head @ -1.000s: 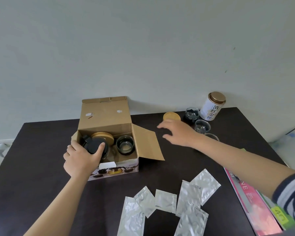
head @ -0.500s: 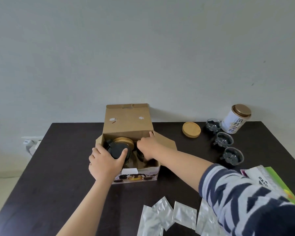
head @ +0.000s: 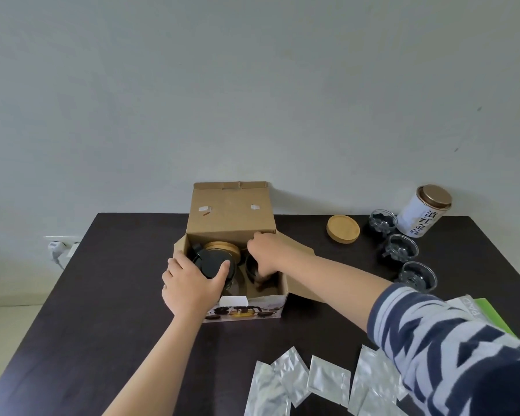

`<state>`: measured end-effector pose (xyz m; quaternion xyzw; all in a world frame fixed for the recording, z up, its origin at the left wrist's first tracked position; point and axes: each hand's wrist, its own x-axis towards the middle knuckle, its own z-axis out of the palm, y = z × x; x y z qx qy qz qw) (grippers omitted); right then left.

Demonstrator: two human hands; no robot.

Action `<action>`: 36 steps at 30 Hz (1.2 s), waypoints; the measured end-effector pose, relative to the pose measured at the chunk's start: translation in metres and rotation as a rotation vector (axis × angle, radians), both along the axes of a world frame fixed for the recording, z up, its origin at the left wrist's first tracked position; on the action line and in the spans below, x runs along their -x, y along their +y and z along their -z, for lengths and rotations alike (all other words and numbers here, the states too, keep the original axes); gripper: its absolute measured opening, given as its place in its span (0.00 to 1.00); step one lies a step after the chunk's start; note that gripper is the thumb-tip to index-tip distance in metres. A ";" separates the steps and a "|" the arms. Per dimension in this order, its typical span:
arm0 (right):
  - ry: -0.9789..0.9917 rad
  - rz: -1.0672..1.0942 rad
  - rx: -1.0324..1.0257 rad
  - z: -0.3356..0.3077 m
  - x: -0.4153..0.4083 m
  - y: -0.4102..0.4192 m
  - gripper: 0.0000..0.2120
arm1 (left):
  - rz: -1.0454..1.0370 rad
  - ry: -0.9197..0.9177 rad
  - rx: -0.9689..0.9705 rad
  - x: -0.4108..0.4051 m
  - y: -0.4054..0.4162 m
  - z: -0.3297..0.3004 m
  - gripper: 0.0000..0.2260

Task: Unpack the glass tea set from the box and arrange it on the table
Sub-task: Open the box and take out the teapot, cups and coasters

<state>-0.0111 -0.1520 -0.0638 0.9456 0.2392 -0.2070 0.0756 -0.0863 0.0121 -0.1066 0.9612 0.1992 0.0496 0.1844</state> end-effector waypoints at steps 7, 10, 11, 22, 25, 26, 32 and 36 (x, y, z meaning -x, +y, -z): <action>0.018 0.070 -0.154 -0.046 0.003 -0.010 0.30 | 0.002 0.015 0.004 0.000 -0.001 -0.002 0.48; 0.027 0.112 -0.251 -0.072 0.006 -0.027 0.32 | 0.005 0.019 -0.007 0.001 -0.001 -0.002 0.48; 0.029 0.124 -0.283 -0.079 0.008 -0.035 0.35 | 0.006 0.024 -0.010 0.001 0.000 -0.002 0.48; -0.072 0.310 -0.164 -0.089 0.030 -0.206 0.41 | 0.012 0.104 -0.178 0.003 -0.005 -0.005 0.49; -0.019 0.396 -0.085 -0.080 0.035 -0.261 0.45 | 0.032 0.115 -0.233 0.006 -0.009 -0.010 0.45; 0.001 0.422 -0.067 -0.077 0.037 -0.278 0.44 | 0.045 0.125 -0.266 0.006 -0.010 -0.011 0.44; 0.068 0.527 0.024 -0.055 0.045 -0.370 0.43 | 0.086 0.162 -0.263 0.003 -0.020 -0.011 0.41; 0.093 0.587 0.012 -0.039 0.045 -0.414 0.44 | 0.038 0.197 -0.177 0.002 -0.024 -0.005 0.38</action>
